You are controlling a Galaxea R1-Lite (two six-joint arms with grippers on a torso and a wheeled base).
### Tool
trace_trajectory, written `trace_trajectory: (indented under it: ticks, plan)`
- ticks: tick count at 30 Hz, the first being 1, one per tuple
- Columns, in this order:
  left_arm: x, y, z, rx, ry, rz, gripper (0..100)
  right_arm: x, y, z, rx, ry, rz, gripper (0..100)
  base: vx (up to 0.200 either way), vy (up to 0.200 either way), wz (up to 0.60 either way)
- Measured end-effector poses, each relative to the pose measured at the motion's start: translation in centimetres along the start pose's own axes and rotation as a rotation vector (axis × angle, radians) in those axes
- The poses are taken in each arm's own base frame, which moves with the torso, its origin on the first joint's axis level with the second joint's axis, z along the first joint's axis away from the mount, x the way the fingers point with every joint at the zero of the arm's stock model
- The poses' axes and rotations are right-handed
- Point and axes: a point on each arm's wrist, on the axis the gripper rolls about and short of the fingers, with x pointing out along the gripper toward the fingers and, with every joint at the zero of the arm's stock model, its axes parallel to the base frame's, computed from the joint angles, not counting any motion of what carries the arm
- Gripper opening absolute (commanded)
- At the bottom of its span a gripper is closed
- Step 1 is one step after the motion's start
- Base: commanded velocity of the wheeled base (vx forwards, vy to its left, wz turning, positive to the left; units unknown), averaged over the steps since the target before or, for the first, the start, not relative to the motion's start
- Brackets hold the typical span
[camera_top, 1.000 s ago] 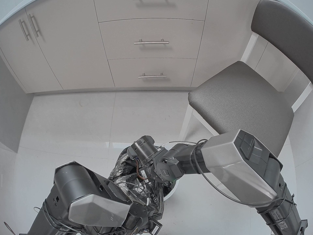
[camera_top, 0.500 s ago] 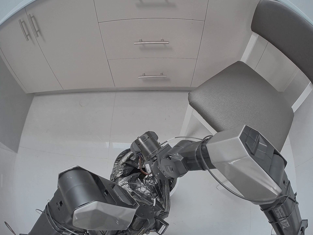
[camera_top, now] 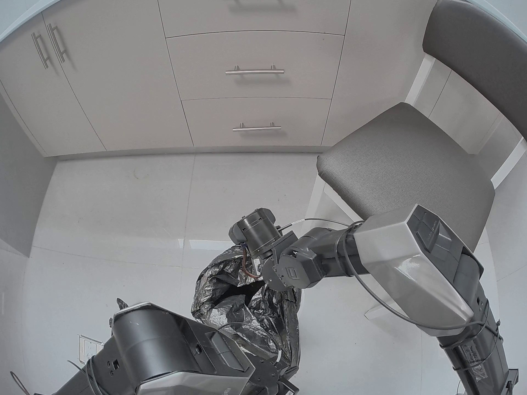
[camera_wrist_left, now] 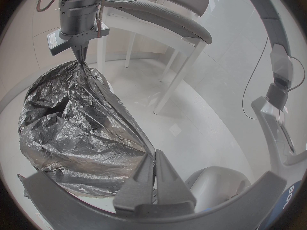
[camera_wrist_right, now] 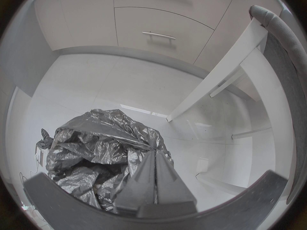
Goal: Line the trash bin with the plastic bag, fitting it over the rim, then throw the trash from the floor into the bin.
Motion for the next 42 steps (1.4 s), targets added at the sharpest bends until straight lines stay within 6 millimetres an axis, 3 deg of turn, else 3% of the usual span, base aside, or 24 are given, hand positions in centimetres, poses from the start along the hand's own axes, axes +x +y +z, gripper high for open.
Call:
trace_trajectory:
  ticks: [30, 42]
  plan:
    - [0.5, 0.3, 1.6, -0.067, -0.075, 0.06, 0, 2.8, -1.0, 1.5, 0.061, -0.049, -0.077, 0, 0.0, 0.0, 0.0]
    - [0.6, 0.2, 1.8, -0.066, -0.083, 0.057, 0, 2.7, -1.4, 2.4, 0.105, -0.089, -0.08, 0, 0.0, 0.0, 0.0]
